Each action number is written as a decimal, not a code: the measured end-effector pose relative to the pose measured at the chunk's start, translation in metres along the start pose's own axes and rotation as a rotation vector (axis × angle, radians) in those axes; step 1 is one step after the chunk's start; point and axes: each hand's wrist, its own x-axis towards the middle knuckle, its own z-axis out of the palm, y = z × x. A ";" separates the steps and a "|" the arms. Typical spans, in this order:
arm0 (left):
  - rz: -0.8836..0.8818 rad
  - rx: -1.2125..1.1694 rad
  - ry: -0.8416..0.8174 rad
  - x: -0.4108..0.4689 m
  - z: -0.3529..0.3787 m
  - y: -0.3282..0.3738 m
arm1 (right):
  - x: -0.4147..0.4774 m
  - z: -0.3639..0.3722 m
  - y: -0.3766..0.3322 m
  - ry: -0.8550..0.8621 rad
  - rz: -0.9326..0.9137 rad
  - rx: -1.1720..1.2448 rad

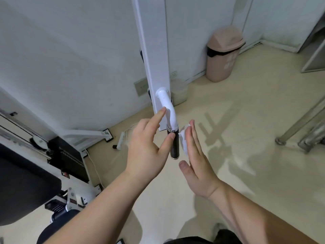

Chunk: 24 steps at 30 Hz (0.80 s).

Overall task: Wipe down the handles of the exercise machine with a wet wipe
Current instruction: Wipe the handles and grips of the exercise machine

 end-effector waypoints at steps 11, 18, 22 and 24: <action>-0.059 0.004 0.015 0.038 0.082 0.102 | 0.036 -0.116 0.024 -0.021 -0.068 0.326; -0.409 -0.135 0.059 0.094 0.202 0.157 | 0.053 -0.226 0.092 -0.195 -0.030 0.466; -0.549 -0.244 0.197 0.120 0.239 0.169 | 0.070 -0.264 0.123 -0.249 -0.040 0.431; -0.601 -0.252 0.206 0.129 0.249 0.170 | 0.083 -0.277 0.136 -0.259 -0.011 0.364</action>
